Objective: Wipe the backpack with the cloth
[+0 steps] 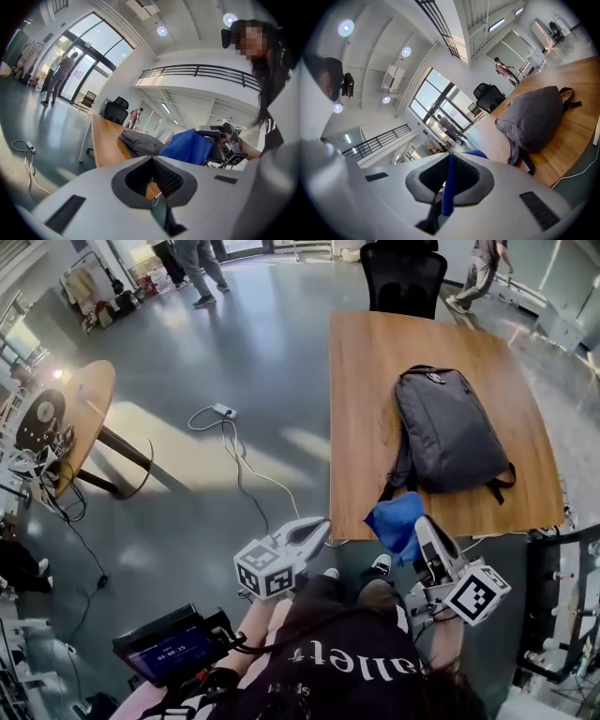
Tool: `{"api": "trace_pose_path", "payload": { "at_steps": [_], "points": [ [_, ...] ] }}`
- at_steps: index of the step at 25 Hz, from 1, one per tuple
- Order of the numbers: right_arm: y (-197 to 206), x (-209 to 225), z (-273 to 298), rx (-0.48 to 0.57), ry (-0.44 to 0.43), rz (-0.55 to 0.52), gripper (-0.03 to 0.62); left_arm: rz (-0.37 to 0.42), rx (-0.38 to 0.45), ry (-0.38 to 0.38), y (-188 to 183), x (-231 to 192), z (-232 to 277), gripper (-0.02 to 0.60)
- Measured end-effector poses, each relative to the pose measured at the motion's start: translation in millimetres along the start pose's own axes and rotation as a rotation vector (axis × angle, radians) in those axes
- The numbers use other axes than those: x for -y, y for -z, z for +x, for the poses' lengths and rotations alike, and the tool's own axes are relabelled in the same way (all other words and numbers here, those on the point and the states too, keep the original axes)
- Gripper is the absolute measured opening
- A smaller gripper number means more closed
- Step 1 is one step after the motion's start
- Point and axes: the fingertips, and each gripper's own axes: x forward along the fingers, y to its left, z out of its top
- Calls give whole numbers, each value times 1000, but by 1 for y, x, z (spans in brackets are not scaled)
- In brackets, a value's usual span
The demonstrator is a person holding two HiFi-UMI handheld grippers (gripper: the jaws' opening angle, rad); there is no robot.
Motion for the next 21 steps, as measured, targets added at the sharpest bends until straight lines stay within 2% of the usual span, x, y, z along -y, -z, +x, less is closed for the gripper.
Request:
{"api": "trace_pose_path", "payload": {
  "at_steps": [8,21],
  "points": [
    [10,4,-3,-14,49,2,31,-14,-21,46,5,7,1,0],
    [2,6,14,-81,28,-6,31,-32,13,0,-11,0,8,0]
  ]
}}
